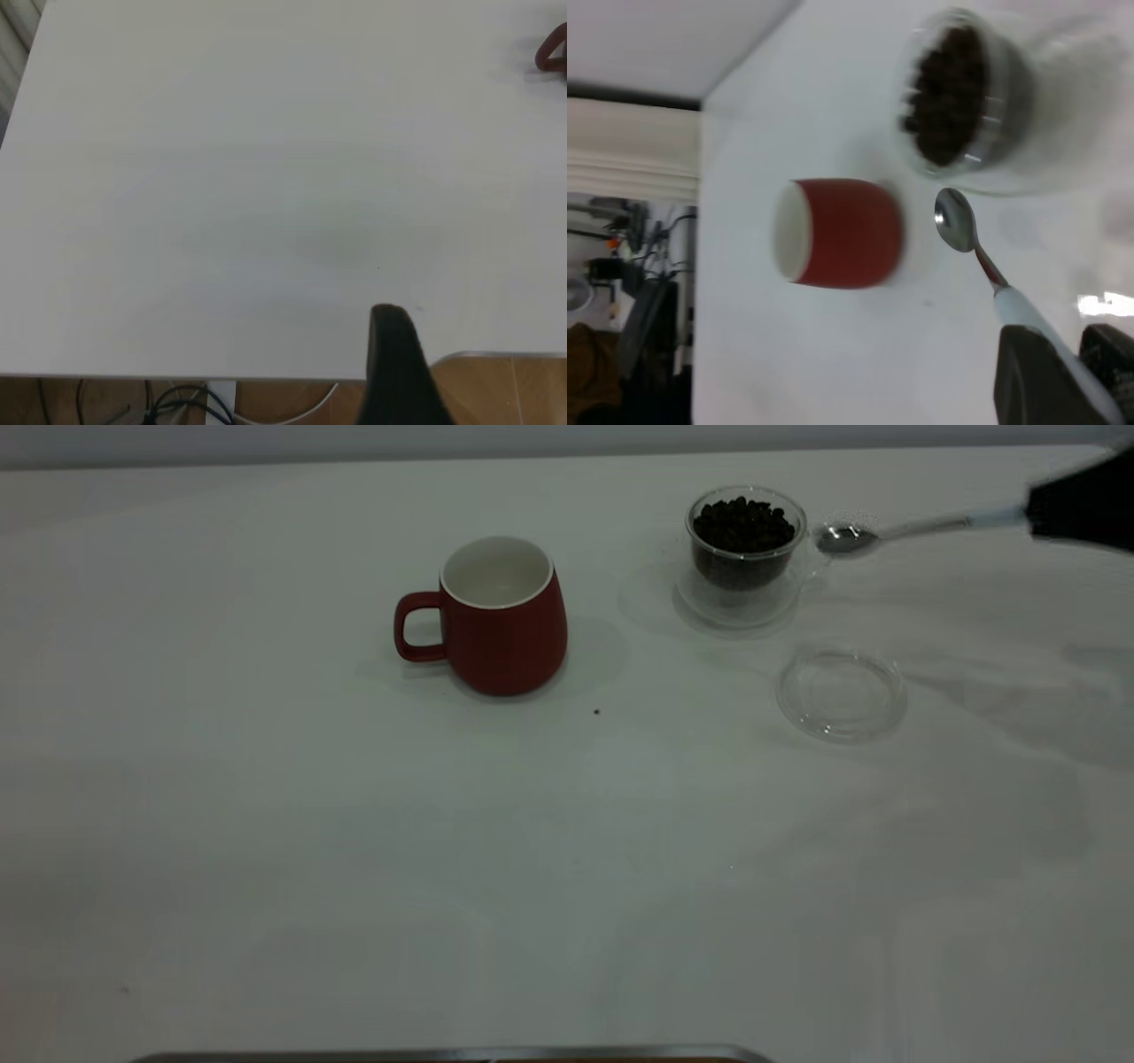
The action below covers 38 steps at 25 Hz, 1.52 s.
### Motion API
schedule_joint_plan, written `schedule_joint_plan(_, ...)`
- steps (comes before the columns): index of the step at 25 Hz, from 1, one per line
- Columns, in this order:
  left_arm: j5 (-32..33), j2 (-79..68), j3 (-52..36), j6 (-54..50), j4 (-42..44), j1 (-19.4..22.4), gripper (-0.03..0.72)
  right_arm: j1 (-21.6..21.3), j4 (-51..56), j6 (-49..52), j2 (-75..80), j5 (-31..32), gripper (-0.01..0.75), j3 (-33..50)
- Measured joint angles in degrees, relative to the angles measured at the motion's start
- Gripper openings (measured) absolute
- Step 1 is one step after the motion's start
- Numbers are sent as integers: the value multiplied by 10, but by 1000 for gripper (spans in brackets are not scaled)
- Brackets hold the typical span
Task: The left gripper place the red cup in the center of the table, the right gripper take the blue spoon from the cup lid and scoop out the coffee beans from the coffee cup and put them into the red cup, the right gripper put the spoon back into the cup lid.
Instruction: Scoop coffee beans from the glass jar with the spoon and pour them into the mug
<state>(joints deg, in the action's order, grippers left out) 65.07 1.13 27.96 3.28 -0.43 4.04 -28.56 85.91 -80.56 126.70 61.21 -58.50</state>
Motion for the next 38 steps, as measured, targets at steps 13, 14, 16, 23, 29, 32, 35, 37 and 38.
schedule_joint_plan(13,0,0,0,0,0,0,535,172,20,180,-64,-212,116,-53)
schedule_joint_plan(14,0,0,0,0,0,0,535,177,8,199,-64,-229,116,-62)
schedule_joint_plan(16,0,0,0,0,0,0,535,187,-18,233,-64,-253,116,-80)
schedule_joint_plan(23,0,0,0,0,0,0,535,190,-107,325,-64,-304,116,-96)
schedule_joint_plan(29,0,0,0,-1,0,0,535,199,-119,340,-64,-342,116,-98)
schedule_joint_plan(32,0,0,0,-1,0,0,535,216,-121,340,-64,-376,115,-98)
schedule_joint_plan(35,0,0,0,-1,0,0,535,229,-121,341,-64,-389,115,-98)
schedule_joint_plan(37,0,0,0,-1,0,0,535,234,-121,342,-63,-391,115,-98)
schedule_joint_plan(38,0,0,0,-1,0,0,535,234,-121,342,-63,-390,115,-98)
